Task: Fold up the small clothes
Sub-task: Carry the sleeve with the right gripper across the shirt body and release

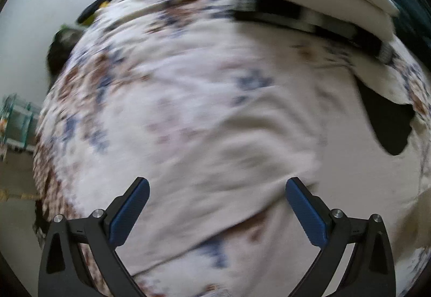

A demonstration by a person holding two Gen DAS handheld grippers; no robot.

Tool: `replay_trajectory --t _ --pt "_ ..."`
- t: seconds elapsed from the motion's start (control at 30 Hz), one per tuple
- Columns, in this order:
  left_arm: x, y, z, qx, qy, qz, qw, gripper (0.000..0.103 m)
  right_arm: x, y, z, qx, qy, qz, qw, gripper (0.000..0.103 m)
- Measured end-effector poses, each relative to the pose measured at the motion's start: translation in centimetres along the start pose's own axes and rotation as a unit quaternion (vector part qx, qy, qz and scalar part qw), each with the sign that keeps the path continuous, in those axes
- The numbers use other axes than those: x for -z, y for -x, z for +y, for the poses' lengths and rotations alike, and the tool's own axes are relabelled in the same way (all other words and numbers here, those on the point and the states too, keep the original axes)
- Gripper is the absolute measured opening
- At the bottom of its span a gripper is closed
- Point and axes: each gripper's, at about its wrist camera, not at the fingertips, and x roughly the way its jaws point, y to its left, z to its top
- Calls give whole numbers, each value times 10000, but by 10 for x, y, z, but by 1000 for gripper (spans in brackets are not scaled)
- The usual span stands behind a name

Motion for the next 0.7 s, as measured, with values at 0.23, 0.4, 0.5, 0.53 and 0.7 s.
replay_trajectory --t 0.23,0.4,0.5,0.53,0.7 --pt "57 2 95 -361 683 460 9959 103 129 -42 90 -37 1728 1016 9797 6" --pt "85 -8 128 -528 955 715 9915 103 197 -55 115 37 2496 1337 9591 6" --pt "95 -14 134 -610 971 771 9904 103 226 -57 124 164 2838 1324 9496 6" --pt "96 -13 136 -617 973 772 9903 103 226 -60 123 179 2850 1336 9490 6" --pt "107 -12 144 -630 1041 811 9893 103 243 -59 128 250 2897 1406 9464 6"
